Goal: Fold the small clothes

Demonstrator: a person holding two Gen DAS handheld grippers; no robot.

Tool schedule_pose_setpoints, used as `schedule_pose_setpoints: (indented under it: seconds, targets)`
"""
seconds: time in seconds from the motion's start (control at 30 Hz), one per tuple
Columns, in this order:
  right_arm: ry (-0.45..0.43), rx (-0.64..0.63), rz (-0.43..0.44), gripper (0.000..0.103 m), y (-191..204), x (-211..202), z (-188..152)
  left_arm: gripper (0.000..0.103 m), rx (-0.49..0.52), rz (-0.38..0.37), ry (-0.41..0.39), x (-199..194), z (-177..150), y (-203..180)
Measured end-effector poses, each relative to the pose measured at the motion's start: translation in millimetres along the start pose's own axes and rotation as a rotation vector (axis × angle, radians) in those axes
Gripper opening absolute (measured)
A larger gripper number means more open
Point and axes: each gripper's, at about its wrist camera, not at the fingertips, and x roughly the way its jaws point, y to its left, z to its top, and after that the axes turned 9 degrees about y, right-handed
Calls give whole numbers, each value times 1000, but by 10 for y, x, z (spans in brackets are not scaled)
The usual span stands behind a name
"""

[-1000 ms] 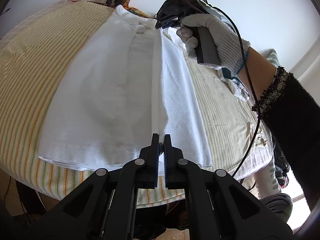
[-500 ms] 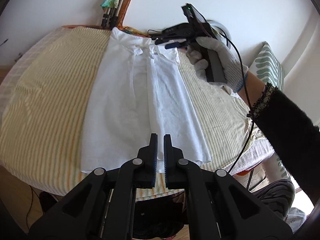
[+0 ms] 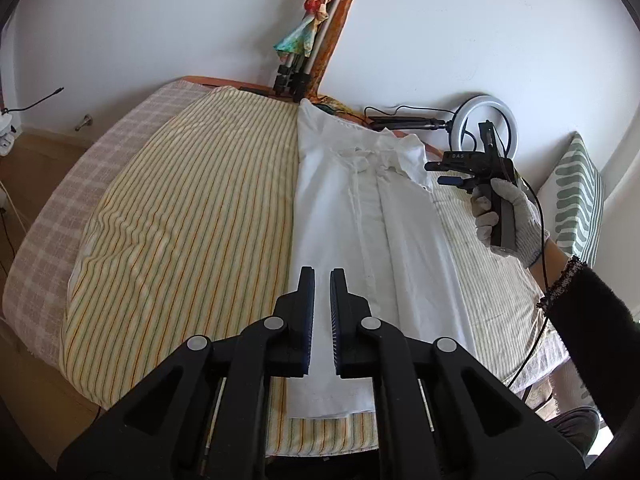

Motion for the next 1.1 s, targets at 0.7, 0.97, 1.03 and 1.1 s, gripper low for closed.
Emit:
schedule_pose_setpoints:
  seconds: [0.7,0.97,1.03,1.1]
  targets:
    - [0,-4,200,1,956,97,620,5,0,-43,-16,-95,5,-23]
    - [48,30,191,1,1163,594,832,5,2,-27,-20,-121,2,3]
    - [44,24,169,1,1181,634,849,5,-7,-19,-10,-98,10,24]
    - [45,14,178,2,1173,584,839,5,-19,-22,-6,-87,15,55]
